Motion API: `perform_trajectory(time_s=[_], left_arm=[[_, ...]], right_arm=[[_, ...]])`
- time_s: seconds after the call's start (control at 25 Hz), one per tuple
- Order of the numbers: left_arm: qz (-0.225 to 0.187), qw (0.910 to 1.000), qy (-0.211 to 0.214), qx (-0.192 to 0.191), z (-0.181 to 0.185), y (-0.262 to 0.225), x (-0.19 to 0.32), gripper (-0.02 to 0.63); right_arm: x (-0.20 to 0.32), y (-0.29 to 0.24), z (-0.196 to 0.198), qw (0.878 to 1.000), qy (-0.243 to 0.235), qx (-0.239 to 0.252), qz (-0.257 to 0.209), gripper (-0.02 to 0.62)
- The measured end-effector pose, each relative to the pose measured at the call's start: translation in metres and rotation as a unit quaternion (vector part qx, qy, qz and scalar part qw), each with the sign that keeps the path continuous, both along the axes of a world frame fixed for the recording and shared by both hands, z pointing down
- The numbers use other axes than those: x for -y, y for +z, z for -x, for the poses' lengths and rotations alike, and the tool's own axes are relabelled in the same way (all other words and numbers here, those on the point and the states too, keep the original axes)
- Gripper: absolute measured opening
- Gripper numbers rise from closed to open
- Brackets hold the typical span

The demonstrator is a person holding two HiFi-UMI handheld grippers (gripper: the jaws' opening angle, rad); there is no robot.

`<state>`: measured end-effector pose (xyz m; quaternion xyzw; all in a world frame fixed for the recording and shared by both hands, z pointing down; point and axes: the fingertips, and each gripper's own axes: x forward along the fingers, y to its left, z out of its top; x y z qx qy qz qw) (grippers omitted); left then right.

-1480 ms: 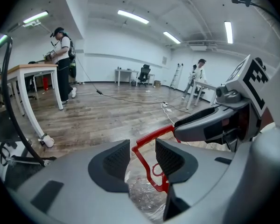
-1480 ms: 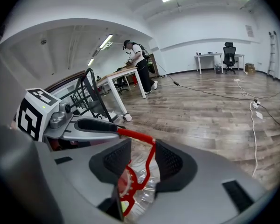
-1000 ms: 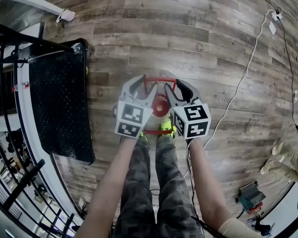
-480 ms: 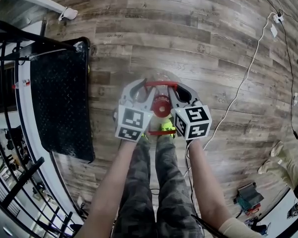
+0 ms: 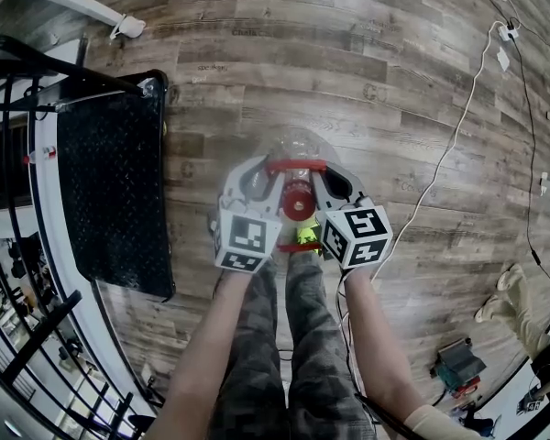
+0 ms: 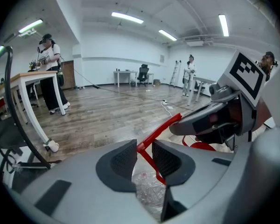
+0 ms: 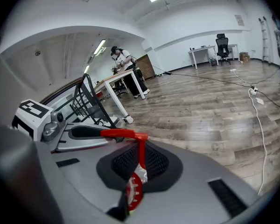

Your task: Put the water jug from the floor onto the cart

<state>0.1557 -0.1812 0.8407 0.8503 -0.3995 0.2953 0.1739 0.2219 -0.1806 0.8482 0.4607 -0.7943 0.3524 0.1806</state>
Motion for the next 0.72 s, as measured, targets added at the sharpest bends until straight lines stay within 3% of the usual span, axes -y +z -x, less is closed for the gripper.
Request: perform_trajectory(time_s=[0.32,0.72], left_arm=[[-0.011,0.9999,0.002,0.006,0.002,-0.022,0.000,0.106],[-0.035,0.9994,0.002,0.003,0.008,-0.094,0.007,0.106]], right_arm=[[-0.001,-0.025,0.003,1.000,-0.007,-0.006,-0.015,0.023],[0.008,-0.095,0.009,0.999,-0.015,-0.011,-0.036,0.023]])
